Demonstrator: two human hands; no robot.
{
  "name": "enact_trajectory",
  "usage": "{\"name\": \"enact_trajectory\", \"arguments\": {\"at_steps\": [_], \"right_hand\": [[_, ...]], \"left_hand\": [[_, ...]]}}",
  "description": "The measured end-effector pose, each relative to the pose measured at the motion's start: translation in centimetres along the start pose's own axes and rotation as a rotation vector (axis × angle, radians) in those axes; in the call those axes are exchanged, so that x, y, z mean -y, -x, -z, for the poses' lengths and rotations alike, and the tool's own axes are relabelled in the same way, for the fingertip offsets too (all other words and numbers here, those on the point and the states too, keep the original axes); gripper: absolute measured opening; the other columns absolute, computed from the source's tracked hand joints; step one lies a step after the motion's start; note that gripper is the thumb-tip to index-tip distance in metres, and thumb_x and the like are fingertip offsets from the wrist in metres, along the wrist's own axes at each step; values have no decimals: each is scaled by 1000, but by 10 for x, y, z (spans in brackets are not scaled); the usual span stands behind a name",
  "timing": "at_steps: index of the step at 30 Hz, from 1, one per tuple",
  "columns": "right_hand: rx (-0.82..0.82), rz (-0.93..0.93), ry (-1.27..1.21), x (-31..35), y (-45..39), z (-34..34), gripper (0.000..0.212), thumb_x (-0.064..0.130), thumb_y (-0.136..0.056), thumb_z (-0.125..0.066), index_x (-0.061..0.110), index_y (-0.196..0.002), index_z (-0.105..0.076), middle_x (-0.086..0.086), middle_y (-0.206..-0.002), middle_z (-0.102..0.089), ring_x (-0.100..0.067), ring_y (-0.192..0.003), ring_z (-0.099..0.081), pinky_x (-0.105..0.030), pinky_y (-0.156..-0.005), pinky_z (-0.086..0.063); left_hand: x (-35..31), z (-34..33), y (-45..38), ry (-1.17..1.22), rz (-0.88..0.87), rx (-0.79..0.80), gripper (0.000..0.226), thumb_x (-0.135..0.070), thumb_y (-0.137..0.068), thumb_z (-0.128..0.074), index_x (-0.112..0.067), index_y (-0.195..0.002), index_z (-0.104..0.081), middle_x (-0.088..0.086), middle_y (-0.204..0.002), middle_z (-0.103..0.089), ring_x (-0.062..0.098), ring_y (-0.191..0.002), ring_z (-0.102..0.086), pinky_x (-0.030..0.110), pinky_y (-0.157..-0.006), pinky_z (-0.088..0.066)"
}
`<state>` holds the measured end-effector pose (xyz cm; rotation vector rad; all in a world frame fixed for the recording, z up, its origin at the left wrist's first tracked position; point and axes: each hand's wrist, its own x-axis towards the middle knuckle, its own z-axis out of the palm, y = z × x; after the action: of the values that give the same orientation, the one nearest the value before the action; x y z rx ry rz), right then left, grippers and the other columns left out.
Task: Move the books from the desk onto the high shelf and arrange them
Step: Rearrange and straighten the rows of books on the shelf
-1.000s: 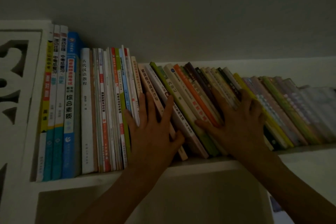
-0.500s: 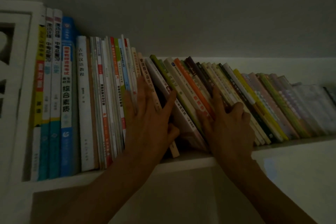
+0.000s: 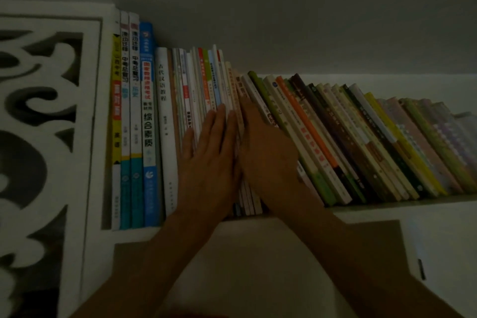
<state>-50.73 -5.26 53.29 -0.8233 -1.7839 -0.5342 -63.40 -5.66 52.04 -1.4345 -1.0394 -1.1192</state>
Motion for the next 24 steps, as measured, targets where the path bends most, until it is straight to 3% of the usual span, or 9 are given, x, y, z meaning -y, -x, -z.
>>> {"name": "enact_trajectory", "arguments": {"at_steps": [1,3,6,8,11,13,16,19,24], "right_hand": [[20,-73,-7,27,-3,17,43,23,-98,-38,21,-141,-35,-11,-106,-63,-29,-90,-62,-40,-75,-51],[-67,1,-131,24,3,23,44,22,-100,-37,24,-144,-33,-7,-117,-61,-21,-100,-61,-35,-87,-50],[-134,8,-8,-14,14,21,31,24,-98,-43,24,-128,-50,3,-95,-62,-11,-75,-58,-24,-63,-50],[-238,33,159,-28,26,32,23,24,-94,-52,18,-115,-58,-2,-86,-62,-10,-64,-51,-17,-47,-37],[-278,-65,350,-48,38,32,23,29,-84,-65,11,-97,-62,-12,-86,-60,-18,-65,-54,-16,-47,-33],[-203,-138,437,-45,43,34,31,42,-88,-56,13,-98,-58,-8,-86,-59,-19,-66,-57,-24,-52,-40],[-46,-193,492,-43,49,30,41,58,-94,-27,23,-98,-49,5,-76,-46,-9,-64,-47,-19,-53,-36],[-33,-157,583,-44,45,29,43,53,-97,-22,24,-89,-53,7,-71,-42,-7,-60,-43,-16,-44,-23],[16,-159,386,-25,30,16,43,53,-97,-24,27,-64,-37,12,-56,-37,0,-48,-39,-9,-46,-25]], "left_hand": [[-1,2,-3,0,-14,-11,64,-43,-93,-28,-9,-147,-17,13,-154,-21,20,-141,-9,39,-112,2],[-2,7,1,1,-9,18,61,-44,-95,-25,-12,-147,-19,9,-154,-21,21,-141,-10,43,-113,-3],[7,14,4,-19,-3,31,60,-50,-95,-18,-18,-146,-23,6,-154,-21,24,-142,-9,48,-111,-8],[13,18,5,-35,-28,35,61,-52,-95,-17,-21,-146,-25,5,-154,-20,19,-141,-4,47,-112,-7],[15,20,1,-10,-17,66,63,-56,-93,-19,-21,-146,-26,8,-154,-21,19,-139,-4,47,-111,-5],[14,19,1,-12,-18,88,67,-58,-91,-22,-20,-146,-25,10,-154,-20,22,-140,-8,47,-110,-5],[16,15,3,-36,-40,90,69,-60,-90,-22,-20,-147,-22,11,-154,-18,23,-141,-11,49,-108,-6],[20,13,3,-34,-65,77,71,-62,-90,-21,-21,-148,-19,9,-155,-16,20,-140,-7,49,-108,-6],[26,10,6,3,-105,64,72,-62,-91,-20,-20,-149,-17,7,-155,-9,18,-140,-2,49,-108,-3]]}}
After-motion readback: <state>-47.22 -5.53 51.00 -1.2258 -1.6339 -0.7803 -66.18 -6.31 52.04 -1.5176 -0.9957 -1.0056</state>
